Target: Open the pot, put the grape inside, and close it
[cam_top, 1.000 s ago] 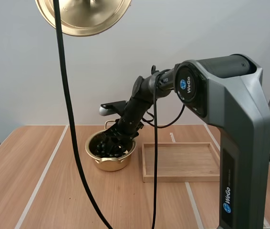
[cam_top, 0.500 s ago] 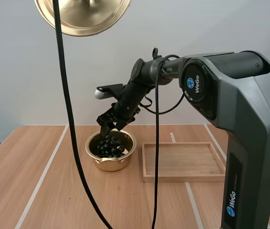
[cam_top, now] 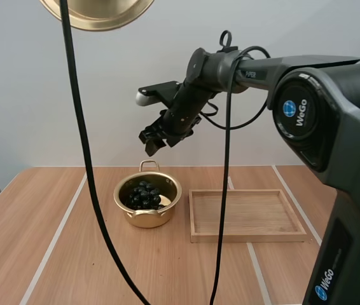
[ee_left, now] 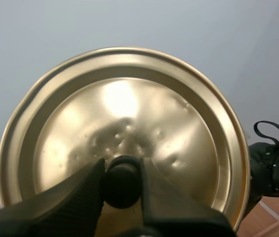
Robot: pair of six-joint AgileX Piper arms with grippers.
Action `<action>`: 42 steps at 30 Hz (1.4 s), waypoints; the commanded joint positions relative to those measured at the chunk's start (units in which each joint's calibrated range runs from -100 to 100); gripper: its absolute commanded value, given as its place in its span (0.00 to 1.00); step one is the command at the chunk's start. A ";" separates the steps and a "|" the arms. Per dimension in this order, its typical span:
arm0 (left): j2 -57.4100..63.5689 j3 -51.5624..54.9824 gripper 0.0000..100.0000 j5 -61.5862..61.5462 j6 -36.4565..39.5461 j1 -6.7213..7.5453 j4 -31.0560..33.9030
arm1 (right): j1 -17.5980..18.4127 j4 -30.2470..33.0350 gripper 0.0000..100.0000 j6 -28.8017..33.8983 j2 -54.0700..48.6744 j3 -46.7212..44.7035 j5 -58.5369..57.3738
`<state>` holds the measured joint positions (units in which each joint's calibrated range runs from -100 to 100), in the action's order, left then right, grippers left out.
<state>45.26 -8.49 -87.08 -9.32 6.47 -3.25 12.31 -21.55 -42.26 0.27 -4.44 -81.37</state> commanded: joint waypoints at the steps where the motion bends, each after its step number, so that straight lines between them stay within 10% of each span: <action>1: -0.08 -2.04 0.00 2.29 1.09 0.15 0.15 | -2.06 0.91 0.94 1.75 -3.03 0.45 0.89; 18: -0.98 -2.10 0.00 1.13 1.83 0.15 -2.84 | -16.68 0.91 0.93 1.75 -16.64 0.31 0.02; 42: -12.62 6.75 0.00 -2.00 1.83 0.15 -5.03 | -17.25 5.14 0.93 6.54 -39.09 0.31 0.24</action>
<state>32.81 -4.78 -94.02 -8.05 6.47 -7.29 -4.70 -18.60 -37.32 -36.73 -4.44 -80.94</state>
